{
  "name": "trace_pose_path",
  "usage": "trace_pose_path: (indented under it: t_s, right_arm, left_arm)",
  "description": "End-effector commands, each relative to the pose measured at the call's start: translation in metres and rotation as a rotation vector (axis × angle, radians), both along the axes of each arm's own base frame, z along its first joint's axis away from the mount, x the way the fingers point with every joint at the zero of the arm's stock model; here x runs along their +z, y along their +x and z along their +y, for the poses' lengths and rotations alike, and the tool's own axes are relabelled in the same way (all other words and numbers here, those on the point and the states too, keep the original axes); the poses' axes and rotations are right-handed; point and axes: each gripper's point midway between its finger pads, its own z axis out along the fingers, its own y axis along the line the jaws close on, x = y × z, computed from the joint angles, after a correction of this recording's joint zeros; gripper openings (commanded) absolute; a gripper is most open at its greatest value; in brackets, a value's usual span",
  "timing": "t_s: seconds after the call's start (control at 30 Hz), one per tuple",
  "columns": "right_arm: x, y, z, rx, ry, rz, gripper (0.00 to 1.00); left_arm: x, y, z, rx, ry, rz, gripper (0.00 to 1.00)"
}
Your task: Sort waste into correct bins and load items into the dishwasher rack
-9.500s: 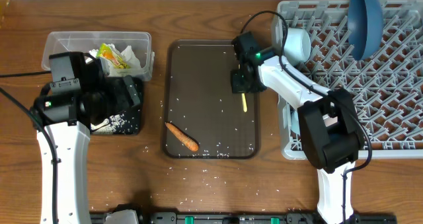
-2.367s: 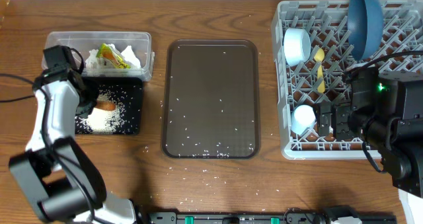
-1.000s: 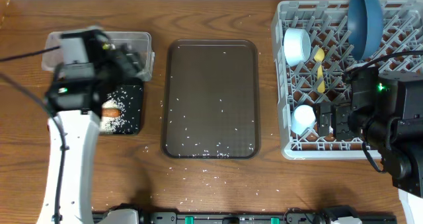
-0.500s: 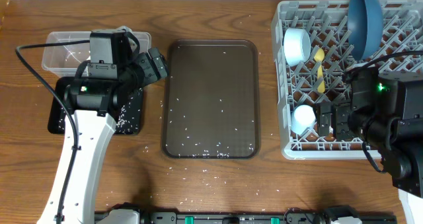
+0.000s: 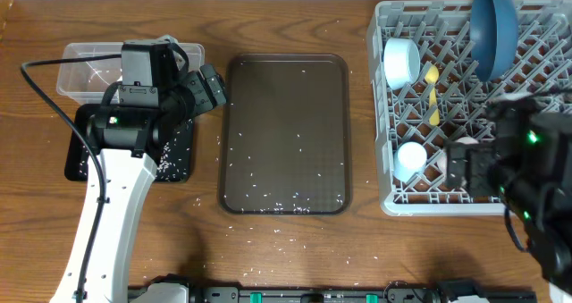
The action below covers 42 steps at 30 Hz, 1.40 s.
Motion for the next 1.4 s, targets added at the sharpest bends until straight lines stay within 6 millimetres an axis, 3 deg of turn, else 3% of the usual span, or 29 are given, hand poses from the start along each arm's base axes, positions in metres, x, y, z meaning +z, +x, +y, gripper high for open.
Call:
trace_pose_path:
  t_s: [0.0,0.17,0.3,0.43,0.53,0.7,0.9,1.13,1.37]
  right_arm:
    - [0.010,-0.011,-0.015,-0.066,-0.017,-0.052,0.99]
    - [0.008,-0.028,-0.025,-0.113,-0.005,-0.093,0.99]
    - [0.015,-0.008,-0.018,-0.084,0.046,-0.289,0.99]
    - [0.018,0.017,0.006,0.043,0.117,-0.566,0.99]
    - [0.011,0.020,0.028,0.168,0.166,-0.741,0.99]
    - [-0.031,0.016,0.039,0.236,0.182,-0.866,0.99]
    - [-0.091,0.011,0.044,0.236,0.189,-0.848,0.99]
    - [-0.133,0.013,0.043,0.219,0.184,-0.803,0.99]
    - [-0.148,0.011,0.043,0.216,0.183,-0.742,0.99]
  left_arm:
    - [-0.001,0.001,0.002,-0.005,0.020,0.001,0.93]
    - [-0.001,0.001,0.002,-0.005,0.020,0.001,0.93]
    - [-0.001,0.001,0.002,-0.005,0.020,0.001,0.93]
    - [-0.001,0.001,0.002,-0.005,0.020,0.001,0.93]
    - [-0.001,0.001,0.002,-0.005,0.020,0.001,0.94]
    - [-0.001,0.001,0.002,-0.005,0.020,0.001,0.94]
    - [-0.001,0.001,0.002,-0.005,0.020,0.001,0.94]
    - [-0.001,0.001,0.002,-0.005,0.020,0.001,0.94]
    - [-0.001,0.001,0.002,-0.005,0.020,0.001,0.94]
